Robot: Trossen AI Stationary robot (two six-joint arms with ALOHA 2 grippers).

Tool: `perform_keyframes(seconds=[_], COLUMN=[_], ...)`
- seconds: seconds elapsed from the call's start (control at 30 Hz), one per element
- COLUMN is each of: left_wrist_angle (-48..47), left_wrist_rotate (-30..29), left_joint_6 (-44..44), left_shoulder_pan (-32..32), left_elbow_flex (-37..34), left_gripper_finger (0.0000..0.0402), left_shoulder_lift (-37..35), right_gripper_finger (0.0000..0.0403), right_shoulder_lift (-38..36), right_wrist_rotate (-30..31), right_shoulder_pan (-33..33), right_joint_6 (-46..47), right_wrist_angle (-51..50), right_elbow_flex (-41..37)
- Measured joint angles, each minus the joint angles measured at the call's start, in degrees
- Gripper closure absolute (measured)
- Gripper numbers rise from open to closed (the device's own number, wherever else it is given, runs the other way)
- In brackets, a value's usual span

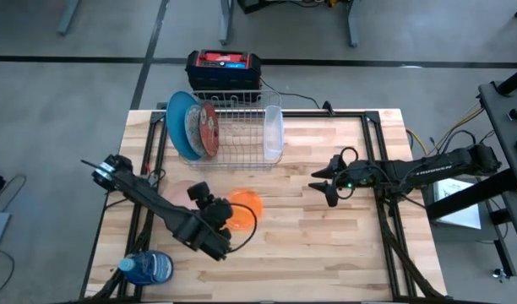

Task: Sort dishes
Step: Put the pink plate in the dishwasher rack

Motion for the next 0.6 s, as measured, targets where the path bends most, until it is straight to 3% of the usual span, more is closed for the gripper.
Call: perform_keyframes(seconds=[0.3, 0.6], left_wrist_angle=[0.63, 9.42], left_wrist_rotate=[7.37, 15.02], left_joint_6=[-15.00, -19.88], left_shoulder_pan=[0.02, 0.04], left_elbow_flex=[-9.14, -18.72], left_gripper_finger=[0.0257, 0.0257], left_shoulder_lift=[1.32, 1.40], right_gripper_finger=[0.0198, 0.0196], right_shoulder_lift=[-0.02, -0.02], right_wrist_rotate=[0.00, 0.02], right_shoulder_pan=[0.15, 0.15], right_joint_6=[-1.42, -1.63], right_wrist_angle=[0.66, 0.80], right_elbow_flex=[0.09, 0.20])
